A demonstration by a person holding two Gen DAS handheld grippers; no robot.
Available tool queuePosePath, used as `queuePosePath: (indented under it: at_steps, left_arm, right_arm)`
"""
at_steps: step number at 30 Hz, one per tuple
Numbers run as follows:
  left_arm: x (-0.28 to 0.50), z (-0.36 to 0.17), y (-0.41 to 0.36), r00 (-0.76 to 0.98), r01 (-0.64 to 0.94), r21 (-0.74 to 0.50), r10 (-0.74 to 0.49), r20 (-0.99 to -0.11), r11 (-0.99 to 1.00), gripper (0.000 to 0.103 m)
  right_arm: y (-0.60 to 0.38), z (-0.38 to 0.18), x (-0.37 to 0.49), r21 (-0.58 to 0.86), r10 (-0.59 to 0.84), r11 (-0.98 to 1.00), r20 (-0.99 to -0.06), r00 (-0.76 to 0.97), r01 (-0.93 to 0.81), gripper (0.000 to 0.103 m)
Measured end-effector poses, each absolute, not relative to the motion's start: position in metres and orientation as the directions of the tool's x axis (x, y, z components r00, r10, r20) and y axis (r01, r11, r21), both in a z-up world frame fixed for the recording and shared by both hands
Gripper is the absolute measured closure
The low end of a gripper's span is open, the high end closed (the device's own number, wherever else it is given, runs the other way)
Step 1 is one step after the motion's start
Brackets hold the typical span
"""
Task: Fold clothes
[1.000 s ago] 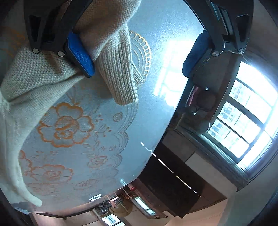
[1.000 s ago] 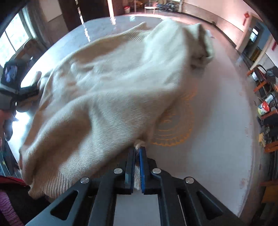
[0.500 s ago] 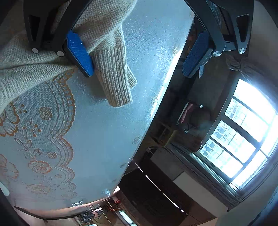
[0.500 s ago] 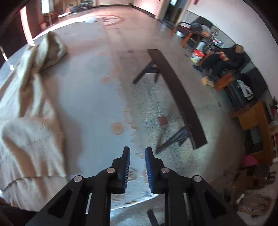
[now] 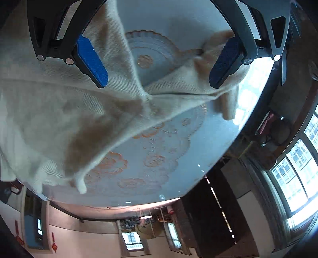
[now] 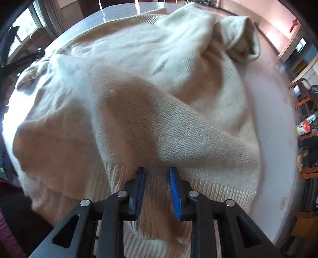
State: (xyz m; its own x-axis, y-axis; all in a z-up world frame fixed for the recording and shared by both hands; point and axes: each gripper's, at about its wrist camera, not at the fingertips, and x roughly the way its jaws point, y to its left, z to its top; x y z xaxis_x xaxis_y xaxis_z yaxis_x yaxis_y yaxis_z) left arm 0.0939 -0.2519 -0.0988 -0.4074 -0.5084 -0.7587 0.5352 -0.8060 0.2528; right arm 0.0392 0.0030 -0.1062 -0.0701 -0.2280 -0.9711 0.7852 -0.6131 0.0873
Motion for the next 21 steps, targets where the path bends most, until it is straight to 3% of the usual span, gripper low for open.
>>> queuePosePath:
  at_steps: [4,6,11,15,17,21]
  left_arm:
    - [0.09,-0.125,-0.216,-0.423,0.44,0.403,-0.581,-0.696,-0.803,0.0]
    - [0.099,-0.125,-0.222,-0.422,0.421,0.453,-0.611,-0.67,-0.786,0.0]
    - [0.132,-0.123,-0.272,-0.389,0.441,0.432,-0.601,-0.698,-0.787,0.0]
    - [0.153,-0.116,-0.312,-0.318,0.491,0.368,-0.556,-0.768,-0.789,0.0]
    - [0.164,-0.106,-0.327,-0.31,0.543,0.3,-0.519,-0.797,-0.785,0.0]
    - [0.172,-0.072,-0.333,-0.4,0.611,0.17,-0.487,-0.777,-0.773,0.0]
  right_arm:
    - [-0.013,-0.102,0.078,0.257,-0.222,-0.413,-0.959,0.177,0.874,0.077]
    - [-0.013,-0.087,0.073,0.298,-0.272,-0.374,-0.941,0.203,0.878,0.079]
    - [0.025,-0.04,-0.042,0.248,-0.438,-0.614,-0.897,-0.062,0.75,0.074]
    - [0.093,-0.03,-0.147,0.467,-0.58,-0.768,-0.797,-0.166,0.439,0.07]
    - [0.117,-0.032,-0.192,0.51,-0.584,-0.8,-0.782,-0.217,0.316,0.068]
    - [0.108,-0.033,-0.258,0.348,-0.442,-0.875,-0.858,-0.263,0.337,0.064]
